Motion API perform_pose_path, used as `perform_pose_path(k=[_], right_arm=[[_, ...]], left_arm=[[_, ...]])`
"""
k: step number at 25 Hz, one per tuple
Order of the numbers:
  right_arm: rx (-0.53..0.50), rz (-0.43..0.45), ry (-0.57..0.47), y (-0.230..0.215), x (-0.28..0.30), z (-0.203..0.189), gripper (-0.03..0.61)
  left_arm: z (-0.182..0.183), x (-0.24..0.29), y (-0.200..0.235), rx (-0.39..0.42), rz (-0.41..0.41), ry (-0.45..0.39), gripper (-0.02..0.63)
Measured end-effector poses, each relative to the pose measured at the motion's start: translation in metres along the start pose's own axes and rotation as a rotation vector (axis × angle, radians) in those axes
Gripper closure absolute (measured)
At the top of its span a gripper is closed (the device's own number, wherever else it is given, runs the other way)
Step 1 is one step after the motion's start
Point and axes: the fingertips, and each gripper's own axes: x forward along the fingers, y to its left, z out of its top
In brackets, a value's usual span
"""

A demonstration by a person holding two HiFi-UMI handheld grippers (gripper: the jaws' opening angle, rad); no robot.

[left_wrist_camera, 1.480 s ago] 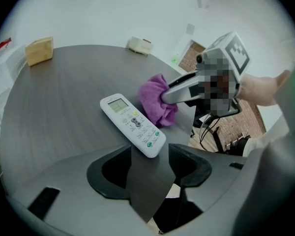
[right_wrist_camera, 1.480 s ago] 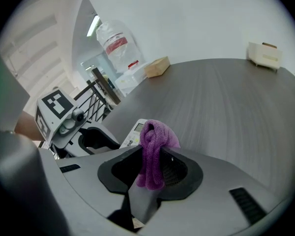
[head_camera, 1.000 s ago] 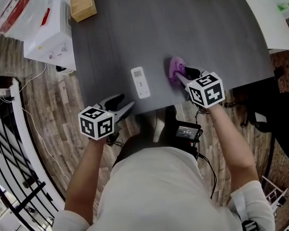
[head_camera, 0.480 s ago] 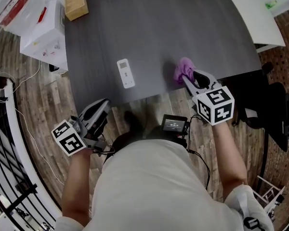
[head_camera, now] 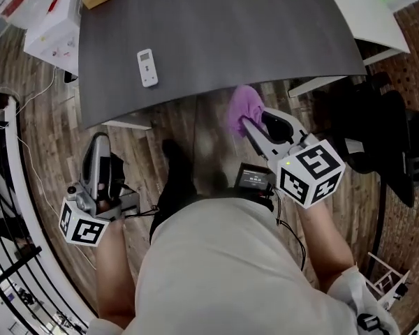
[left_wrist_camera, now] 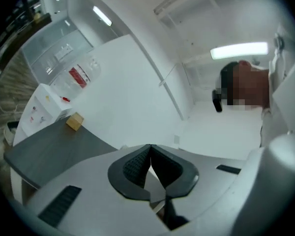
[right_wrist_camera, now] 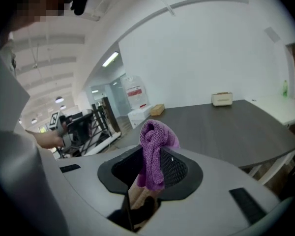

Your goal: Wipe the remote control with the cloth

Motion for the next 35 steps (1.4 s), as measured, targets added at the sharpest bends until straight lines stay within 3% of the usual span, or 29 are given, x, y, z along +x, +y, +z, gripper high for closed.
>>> perform_pose_path(k=[2, 3, 6, 7, 8, 9, 10, 11, 13, 14, 15, 19, 22, 31, 35], right_arm=[[0.066, 0.051, -0.028, 0.012, -0.021, -0.006, 0.471], [0.083, 0.068, -0.038, 0.016, -0.031, -0.009, 0.471], [0.075, 0.085, -0.048, 0.023, -0.056, -0.016, 0.471], [0.068, 0.086, -0.049, 0.025, -0.062, -0.018, 0.471], [0.064, 0.086, -0.05, 0.026, -0.068, -0.019, 0.471], [0.063, 0.085, -0.052, 0.028, -0.072, -0.02, 0.471], [0.068, 0.087, -0.057, 0.031, -0.075, -0.021, 0.471], [0.083, 0.093, -0.064, 0.035, -0.078, -0.021, 0.471], [0.137, 0.111, -0.085, 0.043, -0.084, -0.022, 0.471], [0.171, 0.118, -0.097, 0.047, -0.087, -0.021, 0.471], [0.202, 0.123, -0.108, 0.051, -0.089, -0.02, 0.471], [0.264, 0.115, -0.163, 0.067, -0.096, -0.007, 0.471], [0.267, 0.122, -0.194, 0.091, -0.099, 0.003, 0.471], [0.288, 0.083, -0.248, 0.146, -0.1, 0.006, 0.472], [0.265, 0.049, -0.266, 0.158, -0.104, 0.007, 0.472]], left_arm=[[0.008, -0.014, -0.019, -0.035, 0.011, -0.079, 0.609], [0.011, -0.021, -0.027, 0.054, 0.051, -0.071, 0.609], [0.018, -0.038, -0.056, 0.647, 0.252, 0.04, 0.609], [0.025, -0.043, -0.065, 0.769, 0.299, 0.032, 0.609], [0.035, -0.051, -0.069, 0.8, 0.337, -0.001, 0.609], [0.046, -0.059, -0.068, 0.745, 0.363, -0.05, 0.609], [0.057, -0.068, -0.062, 0.615, 0.365, -0.107, 0.609], [0.064, -0.075, -0.056, 0.436, 0.331, -0.168, 0.609], [0.066, -0.086, -0.048, 0.068, 0.188, -0.28, 0.609], [0.063, -0.09, -0.049, -0.059, 0.111, -0.31, 0.609], [0.059, -0.093, -0.054, -0.135, 0.041, -0.313, 0.61], [0.037, -0.097, -0.092, -0.258, -0.212, -0.206, 0.611], [0.03, -0.11, -0.113, -0.325, -0.331, -0.148, 0.61], [0.012, -0.153, -0.126, -0.389, -0.393, -0.029, 0.607], [0.008, -0.164, -0.125, -0.45, -0.471, -0.004, 0.607]])
